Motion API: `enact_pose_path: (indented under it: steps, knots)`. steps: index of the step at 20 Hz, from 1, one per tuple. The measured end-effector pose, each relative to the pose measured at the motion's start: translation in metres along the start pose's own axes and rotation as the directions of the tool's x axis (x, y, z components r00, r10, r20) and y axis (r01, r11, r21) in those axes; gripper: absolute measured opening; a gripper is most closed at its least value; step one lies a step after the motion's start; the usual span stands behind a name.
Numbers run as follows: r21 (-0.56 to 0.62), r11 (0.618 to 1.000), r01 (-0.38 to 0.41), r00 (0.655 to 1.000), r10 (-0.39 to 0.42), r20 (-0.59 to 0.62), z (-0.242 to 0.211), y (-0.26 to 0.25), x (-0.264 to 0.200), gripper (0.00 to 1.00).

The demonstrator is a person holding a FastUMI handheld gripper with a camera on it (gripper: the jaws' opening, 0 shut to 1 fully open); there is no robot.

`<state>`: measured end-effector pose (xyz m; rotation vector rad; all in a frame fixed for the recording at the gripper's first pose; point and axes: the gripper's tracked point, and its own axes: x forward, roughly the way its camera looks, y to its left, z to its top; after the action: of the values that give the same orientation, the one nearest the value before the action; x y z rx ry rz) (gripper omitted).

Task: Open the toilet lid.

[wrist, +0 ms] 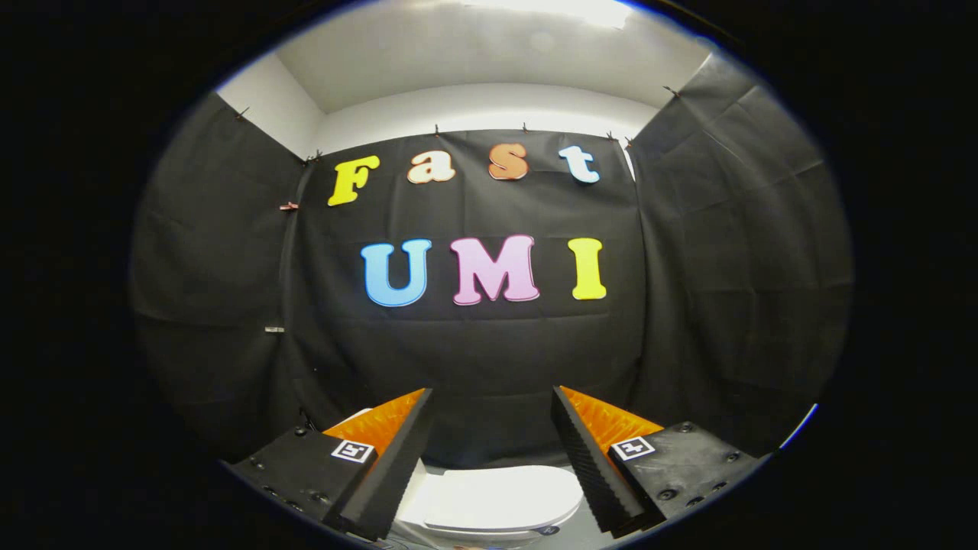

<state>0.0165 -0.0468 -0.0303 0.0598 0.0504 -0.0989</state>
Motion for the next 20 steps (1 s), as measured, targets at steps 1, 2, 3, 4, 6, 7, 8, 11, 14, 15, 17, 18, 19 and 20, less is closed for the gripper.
enact_pose_path:
  steps: [1,2,3,4,6,7,8,11,14,15,17,18,19,20]
  knots:
    - [0.022,1.000,0.009,1.000,-0.008,-0.021,-0.012,-0.008,0.004,0.97]
    - [0.047,0.999,0.019,0.999,-0.017,-0.044,-0.023,-0.016,0.009,0.97]
    - [0.074,0.997,0.029,0.998,-0.025,-0.065,-0.033,-0.026,0.012,0.97]
    - [0.105,0.994,0.040,0.996,-0.031,-0.088,-0.045,-0.037,0.016,0.97]
    - [0.164,0.983,0.076,0.990,-0.055,-0.130,-0.067,-0.061,0.026,0.98]
    - [0.194,0.976,0.096,0.987,-0.068,-0.146,-0.077,-0.074,0.030,0.98]
    - [0.223,0.968,0.110,0.984,-0.076,-0.159,-0.087,-0.085,0.033,0.98]
    - [0.297,0.944,0.143,0.973,-0.080,-0.214,-0.130,-0.112,0.045,0.97]
    - [0.357,0.914,0.191,0.950,-0.081,-0.301,-0.186,-0.140,0.057,0.97]
    - [0.382,0.900,0.209,0.942,-0.081,-0.325,-0.205,-0.149,0.061,0.97]
    - [0.437,0.867,0.240,0.924,-0.066,-0.376,-0.244,-0.162,0.068,0.97]
    - [0.458,0.850,0.260,0.910,-0.058,-0.410,-0.266,-0.169,0.069,0.96]
    - [0.482,0.831,0.278,0.899,-0.048,-0.436,-0.288,-0.173,0.071,0.96]
    - [0.513,0.805,0.298,0.887,-0.035,-0.461,-0.309,-0.178,0.073,0.96]
